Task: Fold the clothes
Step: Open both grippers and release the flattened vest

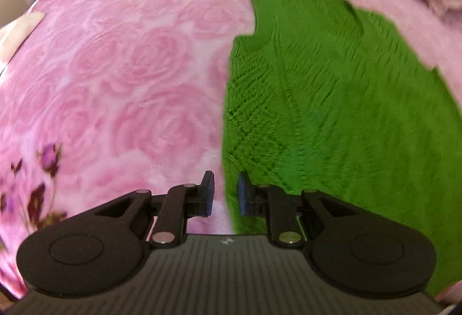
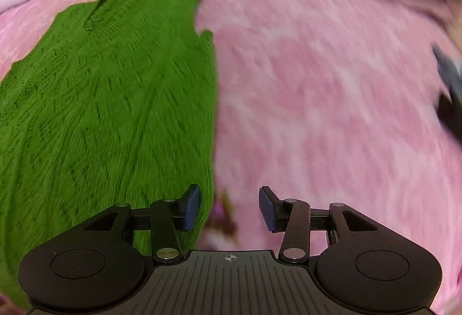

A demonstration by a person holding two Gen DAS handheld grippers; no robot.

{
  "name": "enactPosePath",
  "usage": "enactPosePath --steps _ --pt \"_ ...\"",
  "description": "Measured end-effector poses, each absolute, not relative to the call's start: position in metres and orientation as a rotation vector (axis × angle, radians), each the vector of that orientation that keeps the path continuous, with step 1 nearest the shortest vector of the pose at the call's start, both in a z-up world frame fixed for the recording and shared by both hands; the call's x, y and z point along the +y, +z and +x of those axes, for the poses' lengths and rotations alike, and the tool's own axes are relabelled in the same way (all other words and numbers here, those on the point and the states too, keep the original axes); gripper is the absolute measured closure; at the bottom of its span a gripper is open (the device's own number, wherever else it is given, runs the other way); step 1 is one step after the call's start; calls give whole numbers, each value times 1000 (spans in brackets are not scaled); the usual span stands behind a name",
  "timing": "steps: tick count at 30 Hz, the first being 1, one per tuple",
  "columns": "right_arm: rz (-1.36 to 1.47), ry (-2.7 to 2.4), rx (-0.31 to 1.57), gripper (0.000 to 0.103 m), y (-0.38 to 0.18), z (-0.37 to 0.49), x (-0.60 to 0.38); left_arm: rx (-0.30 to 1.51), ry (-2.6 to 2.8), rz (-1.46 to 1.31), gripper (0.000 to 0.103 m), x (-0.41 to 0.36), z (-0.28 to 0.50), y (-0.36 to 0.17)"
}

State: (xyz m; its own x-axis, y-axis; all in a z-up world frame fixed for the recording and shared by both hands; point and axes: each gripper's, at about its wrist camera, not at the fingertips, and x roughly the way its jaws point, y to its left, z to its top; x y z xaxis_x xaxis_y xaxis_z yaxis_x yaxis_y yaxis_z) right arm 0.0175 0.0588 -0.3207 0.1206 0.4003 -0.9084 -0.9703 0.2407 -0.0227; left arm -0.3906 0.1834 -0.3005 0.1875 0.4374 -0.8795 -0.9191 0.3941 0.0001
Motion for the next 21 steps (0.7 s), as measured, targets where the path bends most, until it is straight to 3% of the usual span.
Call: enactPosePath --steps 7,11,21 --pt "-664 1297 806 59 -297 -18 50 853 886 -532 89 156 -363 -296" --pt "-671 1281 770 59 -323 -34 27 855 814 -514 89 140 -366 -326" --pt "-443 1236 626 59 -357 -47 -18 628 756 -389 88 111 -400 -349"
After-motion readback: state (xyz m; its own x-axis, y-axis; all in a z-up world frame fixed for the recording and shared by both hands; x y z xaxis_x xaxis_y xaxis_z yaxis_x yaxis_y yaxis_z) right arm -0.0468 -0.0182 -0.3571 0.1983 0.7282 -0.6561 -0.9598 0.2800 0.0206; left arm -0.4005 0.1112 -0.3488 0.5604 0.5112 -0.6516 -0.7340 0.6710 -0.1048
